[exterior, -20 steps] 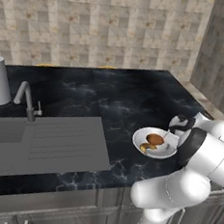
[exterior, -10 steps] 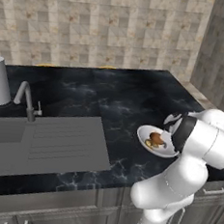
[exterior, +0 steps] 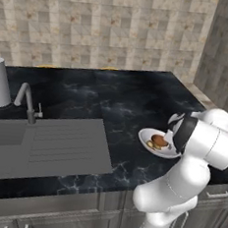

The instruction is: Dump the potato and banana from the bowl so the bowl can be washed. Place the bowl in the sink after clearing the leftovers.

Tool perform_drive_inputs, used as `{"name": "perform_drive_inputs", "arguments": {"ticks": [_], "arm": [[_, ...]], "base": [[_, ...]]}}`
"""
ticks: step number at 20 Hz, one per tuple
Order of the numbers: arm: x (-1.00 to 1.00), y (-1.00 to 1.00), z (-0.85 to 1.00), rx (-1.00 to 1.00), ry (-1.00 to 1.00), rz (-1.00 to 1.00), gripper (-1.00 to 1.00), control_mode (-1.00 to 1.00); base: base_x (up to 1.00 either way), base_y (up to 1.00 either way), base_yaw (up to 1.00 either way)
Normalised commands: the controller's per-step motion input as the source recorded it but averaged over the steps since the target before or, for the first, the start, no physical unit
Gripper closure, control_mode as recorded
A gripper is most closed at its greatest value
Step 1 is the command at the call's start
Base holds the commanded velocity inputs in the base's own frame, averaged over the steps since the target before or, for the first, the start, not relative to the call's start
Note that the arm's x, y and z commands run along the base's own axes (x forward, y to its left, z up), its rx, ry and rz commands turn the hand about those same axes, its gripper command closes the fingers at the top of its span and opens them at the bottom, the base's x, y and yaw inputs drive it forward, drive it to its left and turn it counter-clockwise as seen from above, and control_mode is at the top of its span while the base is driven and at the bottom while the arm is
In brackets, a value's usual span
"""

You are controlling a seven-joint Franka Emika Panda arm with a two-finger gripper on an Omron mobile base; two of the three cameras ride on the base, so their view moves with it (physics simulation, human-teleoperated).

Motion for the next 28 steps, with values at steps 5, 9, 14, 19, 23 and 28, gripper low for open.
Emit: {"name": "perform_drive_inputs", "arguments": {"ticks": [5, 9, 14, 19, 23, 28], "arm": [[-0.17, 0.0, 0.22, 0.0, -0.14, -0.01, 1.0, -1.0], [-0.26, 0.0, 0.52, 0.0, -0.22, -0.07, 1.0, -1.0], [-0.28, 0.0, 0.64, 0.0, -0.25, -0.1, 1.0, -1.0], [-0.1, -0.01, 0.7, 0.0, -0.21, -0.21, 1.0, -1.0], [-0.01, -0.13, 0.67, 0.0, -0.13, -0.27, 1.0, -1.0], [0.0, -0.12, 0.31, -0.09, -0.01, -0.27, 1.0, -1.0]], "base": [[0.0, 0.0, 0.0], [0.0, 0.0, 0.0], [0.0, 0.0, 0.0], [0.0, 0.0, 0.0], [0.0, 0.0, 0.0], [0.0, 0.0, 0.0]]}}
